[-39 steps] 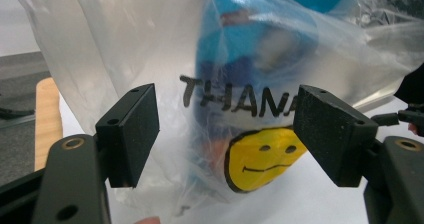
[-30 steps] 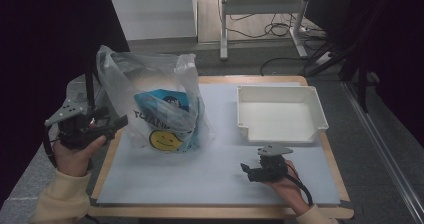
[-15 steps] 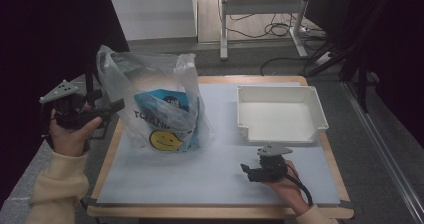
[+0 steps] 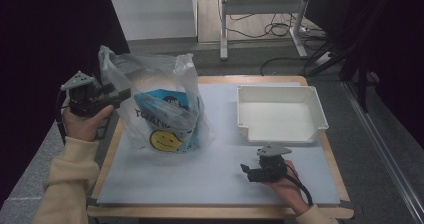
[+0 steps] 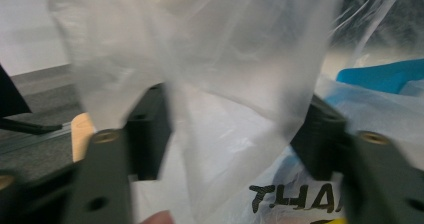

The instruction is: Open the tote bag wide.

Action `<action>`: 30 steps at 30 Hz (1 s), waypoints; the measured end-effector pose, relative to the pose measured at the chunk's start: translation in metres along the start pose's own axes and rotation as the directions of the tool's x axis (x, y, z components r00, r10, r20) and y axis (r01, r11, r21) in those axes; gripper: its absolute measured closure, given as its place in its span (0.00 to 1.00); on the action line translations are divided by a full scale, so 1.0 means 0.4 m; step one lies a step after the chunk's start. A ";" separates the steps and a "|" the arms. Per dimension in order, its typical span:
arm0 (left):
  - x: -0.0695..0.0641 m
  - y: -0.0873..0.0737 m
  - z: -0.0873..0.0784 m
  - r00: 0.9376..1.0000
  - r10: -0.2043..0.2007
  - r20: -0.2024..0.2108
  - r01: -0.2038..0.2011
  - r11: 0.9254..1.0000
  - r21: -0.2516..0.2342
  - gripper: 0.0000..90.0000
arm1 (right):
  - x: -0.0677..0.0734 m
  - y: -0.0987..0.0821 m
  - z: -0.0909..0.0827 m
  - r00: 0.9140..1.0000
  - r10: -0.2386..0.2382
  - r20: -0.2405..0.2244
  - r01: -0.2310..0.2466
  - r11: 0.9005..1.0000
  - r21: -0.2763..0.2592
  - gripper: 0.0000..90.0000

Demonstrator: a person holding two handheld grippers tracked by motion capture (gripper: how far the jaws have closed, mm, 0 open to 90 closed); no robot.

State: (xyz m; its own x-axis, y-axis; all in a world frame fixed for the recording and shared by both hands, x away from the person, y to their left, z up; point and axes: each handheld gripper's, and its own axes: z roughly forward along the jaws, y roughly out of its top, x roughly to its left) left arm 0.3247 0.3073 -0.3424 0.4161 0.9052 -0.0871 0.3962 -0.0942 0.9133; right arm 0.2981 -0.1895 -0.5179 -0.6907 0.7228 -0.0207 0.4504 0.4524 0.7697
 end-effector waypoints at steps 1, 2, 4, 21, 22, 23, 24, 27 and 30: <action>-0.002 -0.001 0.003 1.000 0.003 -0.004 -0.003 1.000 0.002 0.47 | 0.000 0.000 0.000 1.000 0.000 0.000 0.000 1.000 0.000 0.17; -0.003 -0.002 0.006 1.000 0.006 -0.004 -0.006 1.000 0.003 0.55 | 0.000 0.000 0.000 1.000 -0.001 0.001 0.001 1.000 -0.001 0.17; -0.004 -0.003 0.008 1.000 0.009 0.004 -0.009 1.000 0.010 0.68 | -0.001 -0.001 -0.001 1.000 -0.002 0.002 0.002 1.000 -0.002 0.17; -0.013 -0.009 -0.036 0.995 0.012 0.103 -0.010 1.000 -0.021 0.96 | 0.006 0.015 -0.012 1.000 -0.011 -0.015 0.010 1.000 -0.027 0.19; -0.012 -0.009 -0.036 0.994 0.013 0.108 -0.011 1.000 -0.020 0.96 | 0.011 0.030 -0.022 1.000 -0.022 -0.022 0.021 0.998 -0.055 0.21; -0.012 -0.009 -0.036 0.994 0.013 0.108 -0.011 1.000 -0.020 0.96 | 0.011 0.030 -0.022 1.000 -0.022 -0.022 0.021 0.998 -0.055 0.21; -0.007 -0.009 -0.035 0.994 0.011 0.111 -0.009 1.000 -0.016 0.96 | 0.017 0.049 -0.031 0.999 -0.038 -0.034 0.035 0.996 -0.080 0.21; -0.002 -0.009 -0.036 0.993 0.004 0.116 -0.002 1.000 -0.016 0.96 | 0.021 0.067 -0.039 0.998 -0.046 -0.044 0.041 0.994 -0.100 0.22; 0.007 -0.009 -0.042 0.992 -0.006 0.125 0.008 1.000 -0.019 0.96 | 0.023 0.096 -0.049 0.997 -0.051 -0.059 0.043 0.991 -0.130 0.23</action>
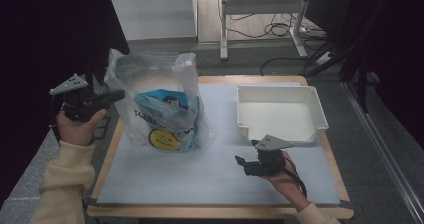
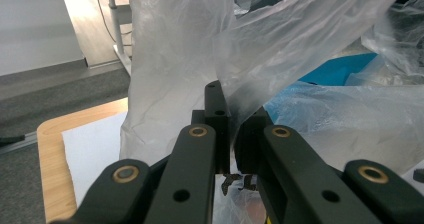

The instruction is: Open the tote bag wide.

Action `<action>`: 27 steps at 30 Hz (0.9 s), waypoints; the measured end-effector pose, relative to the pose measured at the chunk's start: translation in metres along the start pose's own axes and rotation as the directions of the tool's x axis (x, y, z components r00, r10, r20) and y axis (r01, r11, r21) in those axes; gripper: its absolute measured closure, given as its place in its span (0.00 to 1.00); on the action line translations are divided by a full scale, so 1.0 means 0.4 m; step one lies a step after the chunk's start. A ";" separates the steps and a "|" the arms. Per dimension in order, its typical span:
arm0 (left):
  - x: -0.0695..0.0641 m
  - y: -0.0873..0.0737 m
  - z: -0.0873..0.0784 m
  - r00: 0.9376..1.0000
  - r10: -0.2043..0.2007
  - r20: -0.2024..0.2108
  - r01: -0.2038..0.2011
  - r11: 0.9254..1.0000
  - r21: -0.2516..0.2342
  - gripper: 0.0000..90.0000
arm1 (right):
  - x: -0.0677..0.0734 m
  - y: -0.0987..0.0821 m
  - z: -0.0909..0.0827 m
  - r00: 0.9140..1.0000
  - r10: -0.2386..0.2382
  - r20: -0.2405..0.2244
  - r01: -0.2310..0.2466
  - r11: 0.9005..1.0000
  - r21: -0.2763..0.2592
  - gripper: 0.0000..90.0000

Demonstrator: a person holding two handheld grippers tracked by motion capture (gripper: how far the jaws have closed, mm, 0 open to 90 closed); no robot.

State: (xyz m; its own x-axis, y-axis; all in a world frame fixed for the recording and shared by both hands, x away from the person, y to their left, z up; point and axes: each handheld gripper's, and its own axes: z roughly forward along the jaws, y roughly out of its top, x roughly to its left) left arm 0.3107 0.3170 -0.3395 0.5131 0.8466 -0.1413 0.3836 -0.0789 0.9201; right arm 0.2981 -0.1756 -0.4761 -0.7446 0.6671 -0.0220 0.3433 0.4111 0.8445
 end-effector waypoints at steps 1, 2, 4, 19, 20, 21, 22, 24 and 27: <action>0.003 0.000 -0.003 1.000 -0.002 -0.002 0.002 1.000 -0.002 0.96 | -0.004 0.026 -0.002 1.000 0.015 -0.022 -0.016 0.999 -0.028 0.24; 0.004 0.000 -0.005 1.000 -0.002 -0.003 0.002 1.000 -0.003 0.96 | -0.005 0.035 -0.002 0.999 0.016 -0.028 -0.017 0.999 -0.037 0.24; 0.005 -0.001 -0.006 1.000 -0.005 -0.002 0.005 1.000 -0.004 0.96 | -0.005 0.062 -0.004 1.000 0.010 -0.026 -0.011 0.999 -0.050 0.25; 0.007 -0.003 -0.002 1.000 -0.013 0.008 0.013 1.000 -0.006 0.96 | -0.020 0.273 0.005 0.996 -0.054 -0.072 0.042 0.986 -0.161 0.39; 0.007 -0.003 -0.003 1.000 -0.013 0.006 0.013 1.000 -0.007 0.96 | -0.019 0.288 0.007 0.995 -0.059 -0.076 0.046 0.985 -0.165 0.39; 0.007 -0.003 -0.003 1.000 -0.013 0.007 0.013 1.000 -0.007 0.96 | -0.019 0.307 0.010 0.994 -0.065 -0.084 0.050 0.984 -0.171 0.40; 0.008 -0.003 -0.004 1.000 -0.014 0.007 0.014 1.000 -0.008 0.96 | -0.018 0.318 0.011 0.994 -0.064 -0.090 0.047 0.984 -0.174 0.40; 0.008 -0.003 -0.004 1.000 -0.016 0.009 0.017 1.000 -0.008 0.96 | -0.014 0.345 0.015 0.993 -0.067 -0.101 0.048 0.982 -0.183 0.42; 0.009 -0.003 -0.004 1.000 -0.021 0.015 0.021 1.000 -0.012 0.96 | -0.003 0.384 0.021 0.991 -0.083 -0.102 0.062 0.979 -0.193 0.43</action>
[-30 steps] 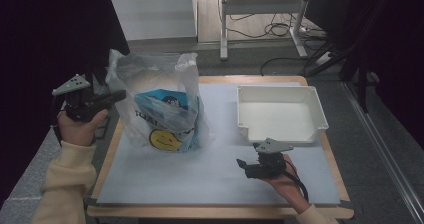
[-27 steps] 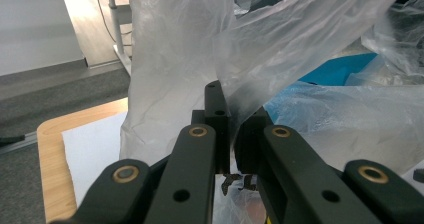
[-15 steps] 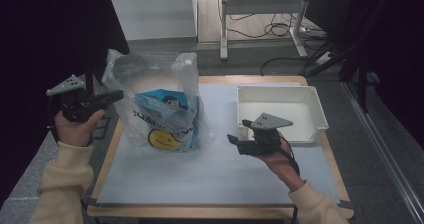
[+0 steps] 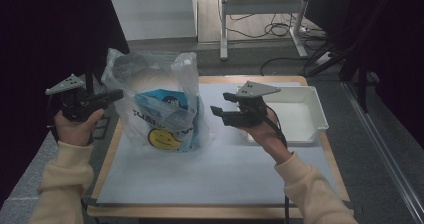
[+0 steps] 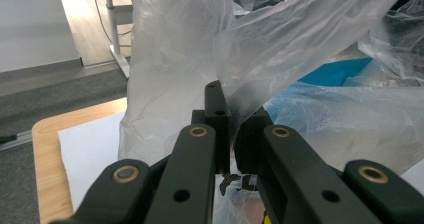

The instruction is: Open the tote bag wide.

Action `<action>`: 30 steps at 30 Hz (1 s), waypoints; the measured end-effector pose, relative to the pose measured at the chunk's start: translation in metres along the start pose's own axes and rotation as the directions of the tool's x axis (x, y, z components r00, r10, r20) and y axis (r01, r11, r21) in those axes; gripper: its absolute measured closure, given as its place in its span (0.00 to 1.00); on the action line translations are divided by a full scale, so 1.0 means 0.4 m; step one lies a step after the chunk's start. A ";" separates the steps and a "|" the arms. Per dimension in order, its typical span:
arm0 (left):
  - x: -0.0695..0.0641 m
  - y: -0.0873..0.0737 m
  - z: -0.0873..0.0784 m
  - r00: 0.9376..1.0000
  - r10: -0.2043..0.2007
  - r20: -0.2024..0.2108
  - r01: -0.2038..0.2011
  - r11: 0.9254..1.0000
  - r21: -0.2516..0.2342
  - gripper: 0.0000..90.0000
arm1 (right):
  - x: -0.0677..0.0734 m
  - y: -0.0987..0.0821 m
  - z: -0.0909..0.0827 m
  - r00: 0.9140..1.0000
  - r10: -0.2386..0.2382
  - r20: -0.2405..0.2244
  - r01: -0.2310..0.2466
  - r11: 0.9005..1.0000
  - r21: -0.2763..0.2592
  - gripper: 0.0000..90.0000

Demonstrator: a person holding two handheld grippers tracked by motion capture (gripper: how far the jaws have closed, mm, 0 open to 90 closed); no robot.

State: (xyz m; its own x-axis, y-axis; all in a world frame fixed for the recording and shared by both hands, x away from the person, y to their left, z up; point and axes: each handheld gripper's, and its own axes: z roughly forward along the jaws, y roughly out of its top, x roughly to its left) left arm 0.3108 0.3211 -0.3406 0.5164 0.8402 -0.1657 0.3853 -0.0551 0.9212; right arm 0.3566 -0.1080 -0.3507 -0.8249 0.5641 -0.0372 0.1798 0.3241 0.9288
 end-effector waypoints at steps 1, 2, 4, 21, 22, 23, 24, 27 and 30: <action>0.000 0.000 0.000 1.000 -0.001 0.001 0.001 1.000 -0.001 0.96 | 0.002 0.009 0.004 1.000 -0.003 -0.003 0.003 1.000 -0.003 0.44; 0.000 0.000 0.000 1.000 -0.002 0.002 0.002 1.000 -0.002 0.96 | 0.008 0.031 0.014 1.000 -0.015 -0.009 0.015 1.000 -0.006 0.45; -0.002 0.001 0.000 1.000 0.000 0.002 0.000 1.000 -0.003 0.96 | 0.010 0.041 0.019 1.000 -0.016 -0.015 0.016 1.000 -0.007 0.46; -0.006 0.009 -0.005 1.000 0.005 0.005 -0.005 1.000 -0.007 0.96 | 0.010 0.128 0.118 0.998 0.010 -0.062 -0.010 1.000 0.008 0.55; -0.006 0.009 -0.006 1.000 0.005 0.005 -0.005 1.000 -0.008 0.96 | 0.011 0.130 0.123 0.998 0.005 -0.063 -0.004 1.000 0.012 0.57; -0.006 0.009 -0.007 1.000 0.005 0.004 -0.005 1.000 -0.009 0.96 | 0.014 0.132 0.126 0.998 -0.001 -0.061 0.001 1.000 0.011 0.62; -0.006 0.008 -0.008 1.000 0.005 0.005 -0.005 1.000 -0.011 0.96 | 0.017 0.133 0.128 0.998 -0.010 -0.062 0.011 1.000 0.013 0.68; -0.005 0.008 -0.012 1.000 0.002 0.008 -0.002 1.000 -0.015 0.96 | 0.022 0.136 0.123 0.998 -0.032 -0.048 0.033 0.999 0.005 0.91; -0.005 0.007 -0.016 1.000 0.001 0.009 0.000 1.000 -0.020 0.96 | 0.019 0.137 0.116 0.998 -0.037 -0.050 0.037 0.999 0.005 0.98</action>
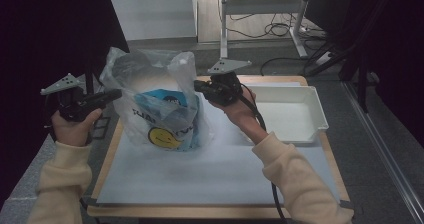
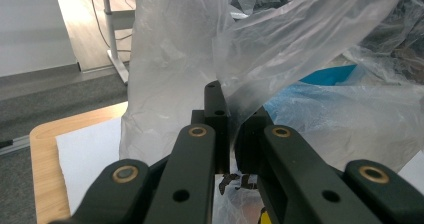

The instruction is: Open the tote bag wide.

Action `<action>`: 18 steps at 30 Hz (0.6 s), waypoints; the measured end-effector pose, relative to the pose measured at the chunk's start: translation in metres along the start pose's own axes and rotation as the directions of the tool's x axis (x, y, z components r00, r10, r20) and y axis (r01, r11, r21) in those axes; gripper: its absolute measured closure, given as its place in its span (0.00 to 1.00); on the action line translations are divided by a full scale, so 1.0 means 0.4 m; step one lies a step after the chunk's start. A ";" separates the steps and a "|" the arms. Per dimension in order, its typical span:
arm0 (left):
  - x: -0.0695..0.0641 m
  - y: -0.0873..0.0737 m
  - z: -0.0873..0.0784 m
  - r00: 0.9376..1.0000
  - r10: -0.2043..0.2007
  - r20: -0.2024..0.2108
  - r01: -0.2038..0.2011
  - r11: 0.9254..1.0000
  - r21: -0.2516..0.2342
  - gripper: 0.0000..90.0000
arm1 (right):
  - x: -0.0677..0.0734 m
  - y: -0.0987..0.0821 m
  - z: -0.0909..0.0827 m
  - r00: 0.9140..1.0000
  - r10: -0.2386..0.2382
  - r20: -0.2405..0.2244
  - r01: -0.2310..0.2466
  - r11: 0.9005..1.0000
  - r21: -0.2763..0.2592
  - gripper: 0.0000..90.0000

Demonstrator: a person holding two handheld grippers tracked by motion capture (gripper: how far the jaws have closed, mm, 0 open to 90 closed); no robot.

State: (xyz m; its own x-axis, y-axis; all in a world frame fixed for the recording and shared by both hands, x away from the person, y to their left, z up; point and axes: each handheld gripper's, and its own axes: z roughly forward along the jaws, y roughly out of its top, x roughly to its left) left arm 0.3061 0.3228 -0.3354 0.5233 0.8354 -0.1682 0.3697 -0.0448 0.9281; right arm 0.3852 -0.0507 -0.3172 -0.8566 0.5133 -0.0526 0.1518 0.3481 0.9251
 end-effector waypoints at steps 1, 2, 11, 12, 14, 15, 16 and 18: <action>0.000 -0.002 -0.003 1.000 0.001 0.000 -0.001 1.000 -0.003 0.96 | -0.003 -0.001 -0.003 1.000 -0.004 -0.002 0.004 1.000 -0.001 0.99; 0.000 -0.002 -0.003 1.000 0.001 0.000 -0.001 1.000 -0.003 0.96 | -0.003 -0.001 -0.003 1.000 -0.004 -0.002 0.004 1.000 -0.001 0.99; 0.006 -0.014 -0.014 1.000 -0.009 -0.002 0.009 1.000 -0.018 0.96 | -0.014 -0.020 -0.039 1.000 -0.017 0.027 0.017 1.000 -0.025 0.99; 0.007 -0.015 -0.015 1.000 -0.010 -0.001 0.010 1.000 -0.020 0.96 | -0.015 -0.023 -0.041 0.999 -0.017 0.031 0.018 1.000 -0.025 0.99; 0.007 -0.016 -0.017 1.000 -0.010 -0.001 0.010 1.000 -0.021 0.96 | -0.018 -0.027 -0.046 0.999 -0.015 0.038 0.016 0.999 -0.028 0.99; 0.007 -0.016 -0.017 1.000 -0.010 -0.001 0.010 1.000 -0.020 0.96 | -0.021 -0.029 -0.049 0.999 -0.023 0.048 0.024 0.999 -0.029 0.99; 0.007 -0.017 -0.018 1.000 -0.009 -0.002 0.009 1.000 -0.020 0.96 | -0.021 -0.029 -0.049 0.999 -0.023 0.048 0.024 0.999 -0.029 0.99; 0.007 -0.017 -0.019 1.000 -0.010 -0.002 0.010 1.000 -0.022 0.96 | -0.023 -0.031 -0.052 0.998 -0.026 0.057 0.028 0.999 -0.027 0.99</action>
State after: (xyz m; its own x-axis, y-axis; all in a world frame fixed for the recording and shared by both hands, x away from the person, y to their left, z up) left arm 0.2992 0.3294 -0.3397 0.5179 0.8370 -0.1766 0.3582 -0.0247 0.9333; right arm 0.3810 -0.0762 -0.3202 -0.8309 0.5478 -0.0980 0.1147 0.3409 0.9331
